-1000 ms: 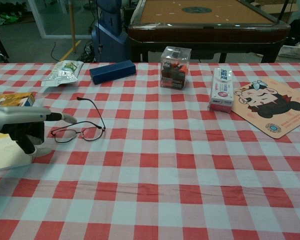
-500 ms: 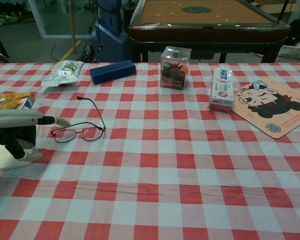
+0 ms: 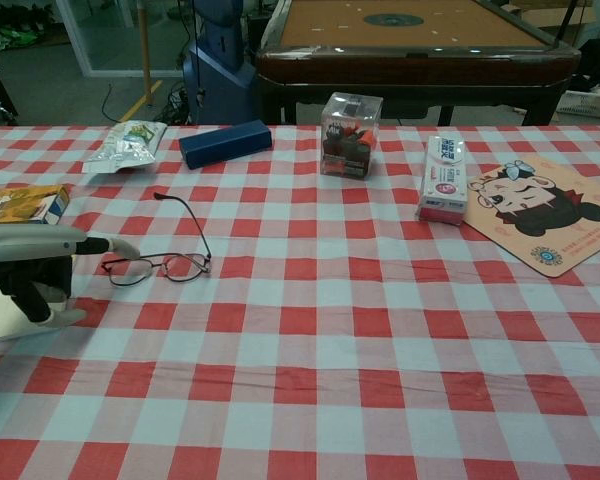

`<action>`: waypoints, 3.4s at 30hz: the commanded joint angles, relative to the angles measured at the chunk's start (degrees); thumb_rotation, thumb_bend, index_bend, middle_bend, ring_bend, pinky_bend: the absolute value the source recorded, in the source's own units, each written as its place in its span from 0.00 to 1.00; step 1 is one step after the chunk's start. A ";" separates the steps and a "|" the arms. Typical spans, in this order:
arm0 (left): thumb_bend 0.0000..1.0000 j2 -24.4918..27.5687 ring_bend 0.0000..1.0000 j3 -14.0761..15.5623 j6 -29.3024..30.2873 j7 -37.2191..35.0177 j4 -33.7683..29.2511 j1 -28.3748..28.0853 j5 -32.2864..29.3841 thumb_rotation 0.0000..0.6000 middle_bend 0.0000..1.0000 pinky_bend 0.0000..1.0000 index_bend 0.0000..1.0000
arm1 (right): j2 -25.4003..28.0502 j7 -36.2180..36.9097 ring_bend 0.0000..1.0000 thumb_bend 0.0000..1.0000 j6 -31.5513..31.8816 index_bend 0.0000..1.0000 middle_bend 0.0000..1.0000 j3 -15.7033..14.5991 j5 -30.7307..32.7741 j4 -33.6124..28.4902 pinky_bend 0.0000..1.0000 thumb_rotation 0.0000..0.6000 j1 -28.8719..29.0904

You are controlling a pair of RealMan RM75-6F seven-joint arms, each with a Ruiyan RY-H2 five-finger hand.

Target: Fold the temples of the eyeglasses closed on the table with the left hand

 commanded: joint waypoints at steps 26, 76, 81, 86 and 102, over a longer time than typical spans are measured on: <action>0.43 7.24 0.96 0.17 4.91 -11.72 -13.31 4.75 28.00 1.00 1.00 1.00 0.09 | -0.39 -0.99 0.30 0.23 -1.21 0.00 0.26 -0.02 -0.37 -0.73 0.20 1.00 0.61; 0.43 3.44 0.95 -2.70 9.05 5.27 -11.92 2.43 4.42 1.00 1.00 1.00 0.04 | -1.16 0.57 0.30 0.23 -1.75 0.00 0.26 0.03 -0.09 0.94 0.20 1.00 0.86; 0.43 3.75 0.95 -1.88 8.52 6.06 -11.74 2.18 2.46 1.00 1.00 1.00 0.04 | -1.22 0.62 0.30 0.23 -1.72 0.00 0.26 -0.04 -0.10 1.01 0.20 1.00 0.81; 0.43 3.50 0.95 -1.39 8.11 5.93 -10.73 2.13 0.91 1.00 1.00 1.00 0.04 | -1.17 0.64 0.30 0.23 -1.56 0.00 0.26 -0.07 -0.09 1.00 0.20 1.00 0.69; 0.43 2.44 0.95 0.40 3.95 4.15 -6.09 1.43 -3.81 1.00 1.00 1.00 0.04 | -1.00 0.54 0.30 0.23 -1.16 0.00 0.26 -0.20 -0.19 0.72 0.20 1.00 0.39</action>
